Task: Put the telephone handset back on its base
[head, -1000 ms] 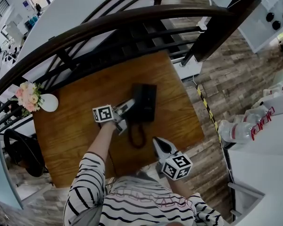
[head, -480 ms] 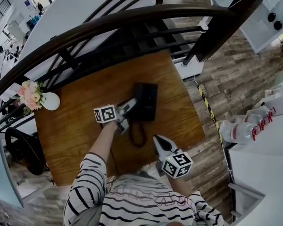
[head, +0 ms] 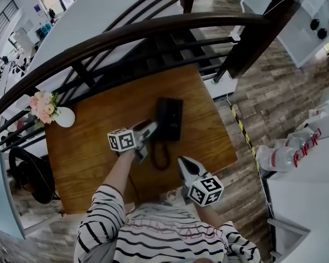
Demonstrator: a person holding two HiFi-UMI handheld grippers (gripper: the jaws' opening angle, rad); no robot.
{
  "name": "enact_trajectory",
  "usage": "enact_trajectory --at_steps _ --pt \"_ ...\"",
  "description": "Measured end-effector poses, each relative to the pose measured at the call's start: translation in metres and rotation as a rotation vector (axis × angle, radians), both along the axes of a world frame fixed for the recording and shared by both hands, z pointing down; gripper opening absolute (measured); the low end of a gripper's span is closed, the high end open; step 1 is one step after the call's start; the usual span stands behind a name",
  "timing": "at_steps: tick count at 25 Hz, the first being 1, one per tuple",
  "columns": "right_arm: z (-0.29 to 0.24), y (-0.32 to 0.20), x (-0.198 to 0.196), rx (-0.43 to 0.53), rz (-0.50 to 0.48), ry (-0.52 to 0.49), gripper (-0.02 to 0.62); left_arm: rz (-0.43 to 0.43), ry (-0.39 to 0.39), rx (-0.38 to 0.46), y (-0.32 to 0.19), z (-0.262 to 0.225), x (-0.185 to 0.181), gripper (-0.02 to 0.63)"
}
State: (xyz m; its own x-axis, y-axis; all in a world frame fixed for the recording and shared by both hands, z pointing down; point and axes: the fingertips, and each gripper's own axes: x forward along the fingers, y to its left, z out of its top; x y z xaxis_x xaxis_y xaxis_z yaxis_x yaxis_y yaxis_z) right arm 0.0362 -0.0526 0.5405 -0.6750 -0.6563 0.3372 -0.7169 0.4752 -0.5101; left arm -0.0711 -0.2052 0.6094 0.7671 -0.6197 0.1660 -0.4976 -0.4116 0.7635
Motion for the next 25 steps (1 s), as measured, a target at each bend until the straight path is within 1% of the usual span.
enact_trajectory --at_steps 4,6,8,12,18,25 --pt "-0.009 0.016 0.002 0.029 -0.002 -0.003 0.0 -0.002 -0.045 0.072 0.034 -0.028 0.002 0.199" --pt "-0.014 0.023 0.003 0.044 -0.006 -0.001 0.0 0.0 -0.09 0.1 0.051 -0.037 0.004 0.199" --pt "-0.018 0.031 0.003 0.054 -0.016 0.0 0.0 -0.009 -0.13 0.117 0.067 -0.044 0.004 0.199" --pt "-0.027 0.05 0.008 0.069 -0.028 0.001 0.0 -0.039 -0.158 0.142 0.099 -0.059 0.006 0.19" --pt "-0.036 0.073 0.017 0.09 -0.034 -0.007 0.0 -0.068 -0.144 0.18 0.144 -0.082 0.013 0.126" --pt "-0.046 0.095 0.031 0.11 -0.046 -0.013 0.0 -0.076 -0.166 0.238 0.19 -0.103 0.036 0.031"
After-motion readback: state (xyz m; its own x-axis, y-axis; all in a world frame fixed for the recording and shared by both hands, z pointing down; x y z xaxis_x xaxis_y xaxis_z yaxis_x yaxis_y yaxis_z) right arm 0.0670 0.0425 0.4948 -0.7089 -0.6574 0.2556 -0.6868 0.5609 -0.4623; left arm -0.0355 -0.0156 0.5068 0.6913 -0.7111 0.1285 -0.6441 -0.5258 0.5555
